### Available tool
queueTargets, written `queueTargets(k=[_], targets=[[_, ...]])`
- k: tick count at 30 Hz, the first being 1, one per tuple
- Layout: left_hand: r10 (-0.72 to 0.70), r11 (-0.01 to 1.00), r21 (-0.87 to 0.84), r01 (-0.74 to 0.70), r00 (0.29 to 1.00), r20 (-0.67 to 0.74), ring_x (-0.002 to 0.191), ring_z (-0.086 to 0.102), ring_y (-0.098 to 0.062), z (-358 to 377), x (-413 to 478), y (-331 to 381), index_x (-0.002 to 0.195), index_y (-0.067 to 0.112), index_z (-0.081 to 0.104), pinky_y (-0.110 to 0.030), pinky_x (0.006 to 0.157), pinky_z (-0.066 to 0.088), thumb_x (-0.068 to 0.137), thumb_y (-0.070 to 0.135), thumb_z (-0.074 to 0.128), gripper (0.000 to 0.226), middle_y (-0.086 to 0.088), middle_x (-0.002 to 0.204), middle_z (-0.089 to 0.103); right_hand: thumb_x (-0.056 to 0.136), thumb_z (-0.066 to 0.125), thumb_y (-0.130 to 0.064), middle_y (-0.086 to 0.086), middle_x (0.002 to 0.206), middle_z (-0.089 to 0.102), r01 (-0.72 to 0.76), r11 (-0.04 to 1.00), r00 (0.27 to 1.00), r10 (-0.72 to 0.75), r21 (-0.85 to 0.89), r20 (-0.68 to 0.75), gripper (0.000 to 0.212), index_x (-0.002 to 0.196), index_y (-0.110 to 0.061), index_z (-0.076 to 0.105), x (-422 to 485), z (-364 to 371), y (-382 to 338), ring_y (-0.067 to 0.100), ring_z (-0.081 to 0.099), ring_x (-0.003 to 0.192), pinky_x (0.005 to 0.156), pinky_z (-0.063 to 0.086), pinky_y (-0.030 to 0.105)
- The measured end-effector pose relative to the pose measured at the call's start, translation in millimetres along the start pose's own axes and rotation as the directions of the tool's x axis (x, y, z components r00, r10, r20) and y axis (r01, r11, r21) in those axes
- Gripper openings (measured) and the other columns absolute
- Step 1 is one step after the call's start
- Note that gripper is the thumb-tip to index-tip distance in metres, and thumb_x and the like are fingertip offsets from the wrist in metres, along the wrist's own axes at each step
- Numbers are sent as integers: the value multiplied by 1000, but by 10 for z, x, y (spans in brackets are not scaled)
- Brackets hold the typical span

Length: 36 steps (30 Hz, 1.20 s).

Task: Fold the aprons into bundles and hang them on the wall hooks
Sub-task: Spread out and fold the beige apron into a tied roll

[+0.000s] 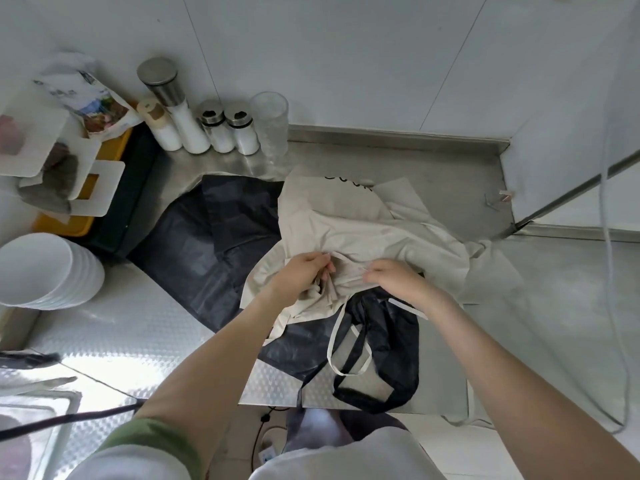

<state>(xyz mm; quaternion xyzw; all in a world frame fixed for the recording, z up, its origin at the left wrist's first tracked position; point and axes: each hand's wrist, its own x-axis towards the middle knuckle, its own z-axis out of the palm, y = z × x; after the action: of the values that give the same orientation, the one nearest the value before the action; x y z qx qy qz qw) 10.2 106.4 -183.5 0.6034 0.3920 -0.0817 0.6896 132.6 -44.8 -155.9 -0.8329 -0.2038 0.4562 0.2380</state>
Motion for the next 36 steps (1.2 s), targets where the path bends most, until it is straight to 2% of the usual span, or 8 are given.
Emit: queueTargets(k=[3,5,10,13,17,24,30,36], targets=[[49,990,134,-52,999,24,34,44,-4,74,21,-19,97,2,65,-14,35,31,103,19,43,28,2,49,55,91,58,-26,-9,76,51,87,987,996,-86,-135,19,10,98,-20,64,-53,-3,-86,8,47,68,56,32,22],[104,957,269,-112,994,45,42,52,-5,108,43,-66,99,2,65,-15,44,36,101,20,45,27,-3,55,61,94,56,-26,-6,64,44,138,989,989,-135,-51,54,19,79,-17,63,-63,1,-180,9,39,56,55,30,23],[79,958,256,-127,978,191,59,61,-20,36,42,-91,79,8,66,-18,50,42,90,1,47,22,-13,64,63,97,53,-18,-1,63,51,149,937,981,-181,315,74,23,80,-8,66,-16,97,-295,10,45,53,54,38,21],[62,957,258,-130,965,255,60,59,-15,-10,35,-97,71,12,63,-17,56,42,96,18,54,27,-11,68,66,99,49,-21,4,64,58,142,884,989,-145,446,-27,30,79,-6,64,43,134,-355,12,51,55,54,41,22],[94,971,187,-147,960,263,55,51,-11,-58,74,-131,74,7,64,-15,58,40,104,37,33,53,-7,57,58,100,48,-17,1,64,57,234,737,957,-60,634,-283,30,72,-10,57,106,70,-407,5,52,52,58,42,20],[36,993,103,-62,970,241,59,45,-19,-126,145,-138,84,12,72,-28,69,40,97,45,34,52,-2,53,45,100,49,-22,-7,78,57,315,862,910,-154,397,-386,29,72,-18,57,20,-64,-336,1,51,75,72,38,13],[68,991,-129,-43,978,198,58,39,-14,-151,188,-179,71,17,61,-26,60,30,103,26,42,38,-2,57,47,96,52,-3,-2,75,61,170,923,964,-229,346,138,14,102,-14,58,-67,97,-274,6,58,63,62,47,19],[180,957,-277,-83,921,346,67,57,-17,-220,142,-187,73,11,57,-26,66,44,102,17,40,33,-8,72,53,95,51,-5,-1,75,57,144,957,981,-172,252,92,15,95,-19,54,123,609,-297,12,54,67,63,48,24]])
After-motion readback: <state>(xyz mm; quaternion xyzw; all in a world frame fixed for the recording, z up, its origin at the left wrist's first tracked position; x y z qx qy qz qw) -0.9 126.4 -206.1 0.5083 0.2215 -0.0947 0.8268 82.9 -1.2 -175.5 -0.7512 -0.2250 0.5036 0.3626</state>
